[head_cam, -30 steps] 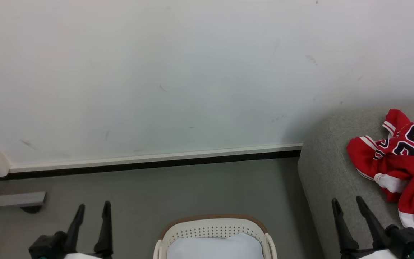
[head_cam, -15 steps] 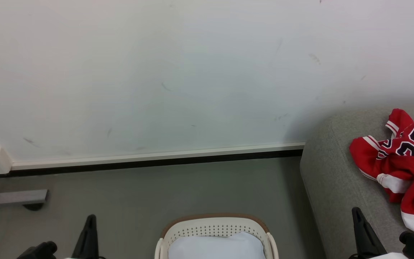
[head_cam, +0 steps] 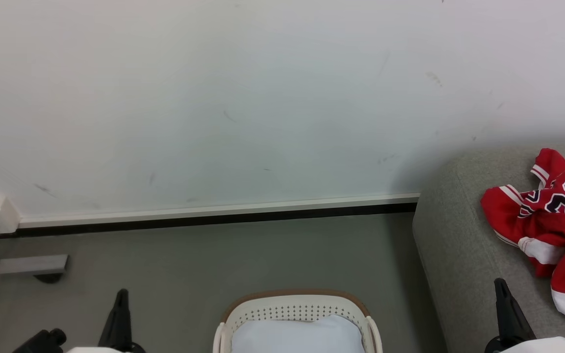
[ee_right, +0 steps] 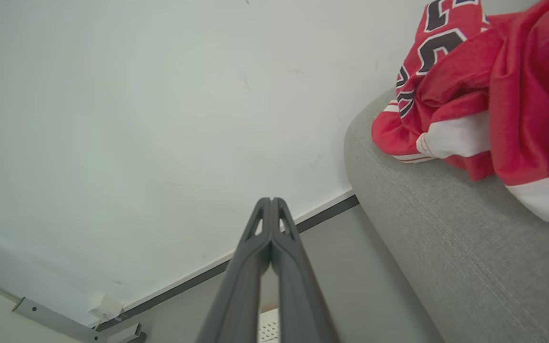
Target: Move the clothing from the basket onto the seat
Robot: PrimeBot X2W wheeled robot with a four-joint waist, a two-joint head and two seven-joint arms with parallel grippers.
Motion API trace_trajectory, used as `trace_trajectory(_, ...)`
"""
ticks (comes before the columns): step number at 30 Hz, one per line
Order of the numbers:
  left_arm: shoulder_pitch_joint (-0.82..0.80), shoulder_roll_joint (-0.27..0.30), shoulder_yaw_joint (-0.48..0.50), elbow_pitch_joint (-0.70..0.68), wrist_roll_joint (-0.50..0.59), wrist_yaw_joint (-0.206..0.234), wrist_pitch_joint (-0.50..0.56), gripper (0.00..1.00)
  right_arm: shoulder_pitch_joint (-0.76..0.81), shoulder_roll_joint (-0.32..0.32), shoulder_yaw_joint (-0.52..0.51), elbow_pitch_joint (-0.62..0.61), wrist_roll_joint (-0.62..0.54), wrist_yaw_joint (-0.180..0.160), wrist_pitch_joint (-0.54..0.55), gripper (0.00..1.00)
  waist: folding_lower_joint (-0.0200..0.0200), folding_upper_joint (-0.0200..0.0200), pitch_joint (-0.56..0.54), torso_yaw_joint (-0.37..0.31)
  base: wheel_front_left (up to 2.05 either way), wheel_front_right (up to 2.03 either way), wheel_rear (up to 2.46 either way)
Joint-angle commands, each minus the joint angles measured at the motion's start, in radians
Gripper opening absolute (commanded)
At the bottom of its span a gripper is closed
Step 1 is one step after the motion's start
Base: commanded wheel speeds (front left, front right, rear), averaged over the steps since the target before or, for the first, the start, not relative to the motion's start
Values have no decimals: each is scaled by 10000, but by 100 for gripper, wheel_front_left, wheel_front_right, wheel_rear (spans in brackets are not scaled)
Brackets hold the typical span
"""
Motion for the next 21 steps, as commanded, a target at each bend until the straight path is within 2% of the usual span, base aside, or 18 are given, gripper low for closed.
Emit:
trace_trajectory(1, -255, 72, 38, -186, -506, -10, 119, 0, -232, -4, -119, -187, 430, -5, 89, 0, 0, -1, 7, 13, 0, 0, 0)
trace_trajectory(21, -376, 74, 115, -320, -2995, -16, 782, 0, -293, 117, -601, -395, 2628, -8, 746, 0, 0, -1, 76, 134, 0, 0, 0)
